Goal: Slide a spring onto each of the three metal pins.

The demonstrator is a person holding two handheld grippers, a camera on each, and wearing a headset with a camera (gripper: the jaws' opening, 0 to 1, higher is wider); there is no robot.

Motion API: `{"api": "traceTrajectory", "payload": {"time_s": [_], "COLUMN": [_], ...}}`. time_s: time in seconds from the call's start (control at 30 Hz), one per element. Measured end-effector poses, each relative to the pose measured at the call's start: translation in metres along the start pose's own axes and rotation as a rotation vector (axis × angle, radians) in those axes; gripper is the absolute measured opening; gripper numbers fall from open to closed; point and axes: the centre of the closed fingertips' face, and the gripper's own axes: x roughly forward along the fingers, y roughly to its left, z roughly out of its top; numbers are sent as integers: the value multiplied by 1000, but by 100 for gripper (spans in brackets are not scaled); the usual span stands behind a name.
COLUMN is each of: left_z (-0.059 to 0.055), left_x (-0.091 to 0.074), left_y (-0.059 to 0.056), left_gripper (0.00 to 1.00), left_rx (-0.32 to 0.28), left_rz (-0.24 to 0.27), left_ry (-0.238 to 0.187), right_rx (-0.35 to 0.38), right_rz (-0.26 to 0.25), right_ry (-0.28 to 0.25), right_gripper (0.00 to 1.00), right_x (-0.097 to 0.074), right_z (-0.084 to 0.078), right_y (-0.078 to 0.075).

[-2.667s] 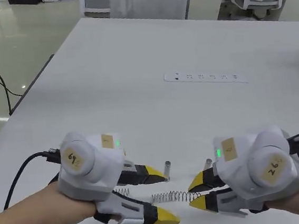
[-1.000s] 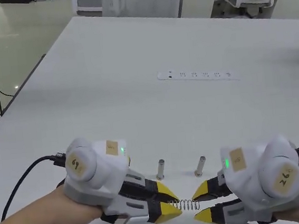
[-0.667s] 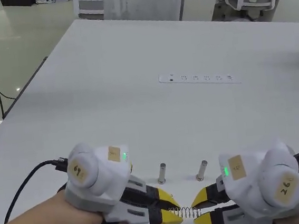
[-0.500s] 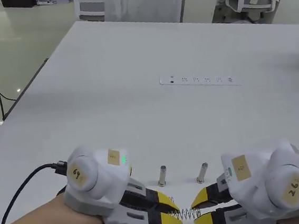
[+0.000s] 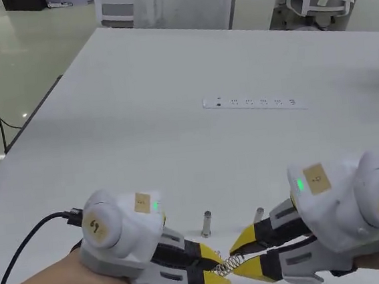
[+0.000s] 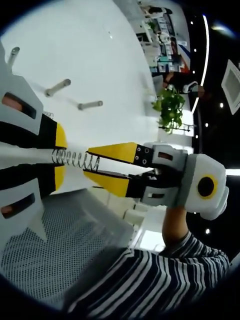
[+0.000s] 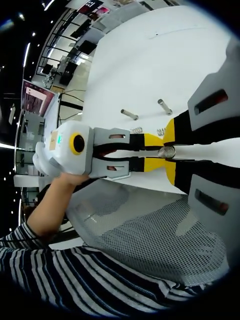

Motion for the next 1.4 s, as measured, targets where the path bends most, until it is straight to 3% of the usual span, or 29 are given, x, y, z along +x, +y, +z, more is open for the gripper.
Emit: {"api": "traceTrajectory", "payload": {"time_s": [0.37, 0.73, 1.13, 1.4], "left_z": [3, 3, 1, 0], "left_x": [4, 4, -1, -2], "left_y": [0, -1, -1, 2], "left_gripper": [2, 2, 4, 11], "left_rx": [16, 24, 1, -18], "left_rz": [4, 6, 20, 38], "left_ry": [-1, 12, 16, 16], "right_rx": [20, -3, -20, -31], "right_rz": [-45, -84, -80, -88], "right_ry": [-84, -111, -101, -90], "right_gripper": [7, 7, 6, 7], "right_x": [2, 8, 11, 11], "right_z": [15, 20, 22, 21], "right_y": [-2, -3, -1, -2]}}
